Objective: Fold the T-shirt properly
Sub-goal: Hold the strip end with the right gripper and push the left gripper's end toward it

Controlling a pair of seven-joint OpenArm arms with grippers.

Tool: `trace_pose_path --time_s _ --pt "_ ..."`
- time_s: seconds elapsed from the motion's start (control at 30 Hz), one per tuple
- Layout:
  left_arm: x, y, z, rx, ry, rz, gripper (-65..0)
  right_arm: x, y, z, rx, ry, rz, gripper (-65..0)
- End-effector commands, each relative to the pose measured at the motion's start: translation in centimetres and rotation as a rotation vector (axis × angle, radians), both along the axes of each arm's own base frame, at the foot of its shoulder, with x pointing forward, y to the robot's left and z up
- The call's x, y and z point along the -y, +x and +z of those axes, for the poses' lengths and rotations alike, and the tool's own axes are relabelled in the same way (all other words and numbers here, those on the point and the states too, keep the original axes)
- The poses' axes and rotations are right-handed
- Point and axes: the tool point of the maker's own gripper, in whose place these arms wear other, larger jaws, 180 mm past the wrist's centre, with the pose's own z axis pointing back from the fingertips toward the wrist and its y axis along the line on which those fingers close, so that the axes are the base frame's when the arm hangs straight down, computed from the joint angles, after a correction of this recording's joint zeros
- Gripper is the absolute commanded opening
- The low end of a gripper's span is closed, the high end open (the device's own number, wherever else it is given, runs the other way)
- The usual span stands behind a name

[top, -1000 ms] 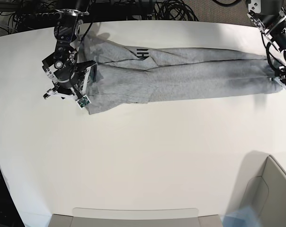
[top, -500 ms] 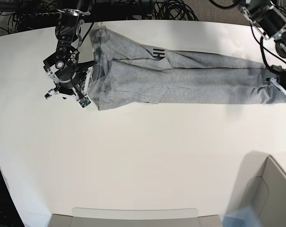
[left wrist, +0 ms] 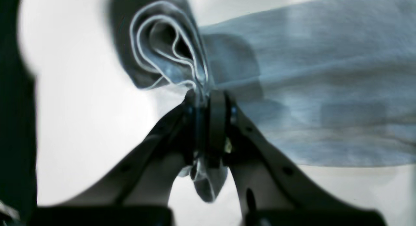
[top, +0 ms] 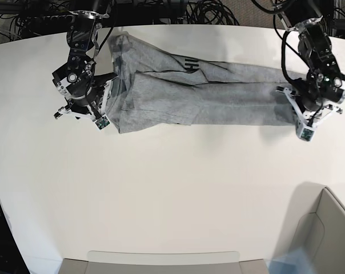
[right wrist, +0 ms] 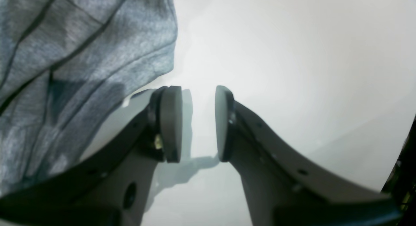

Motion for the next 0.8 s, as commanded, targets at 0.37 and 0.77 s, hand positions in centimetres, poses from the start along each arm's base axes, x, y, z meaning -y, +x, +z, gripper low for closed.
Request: trace_pose_path --time_s 0.37,0.77 --pt "8.8 1.1 0.9 0.066 -0.064 -0.208 -65.0 -0.3 0.8 0.9 0.034 0.004 0.019 -47.2" --pt "12.2 -0.1 -0.9 0.003 -0.090 -0.318 -65.0 -0.2 0.8 0.9 0.034 0.004 0.016 -47.2"
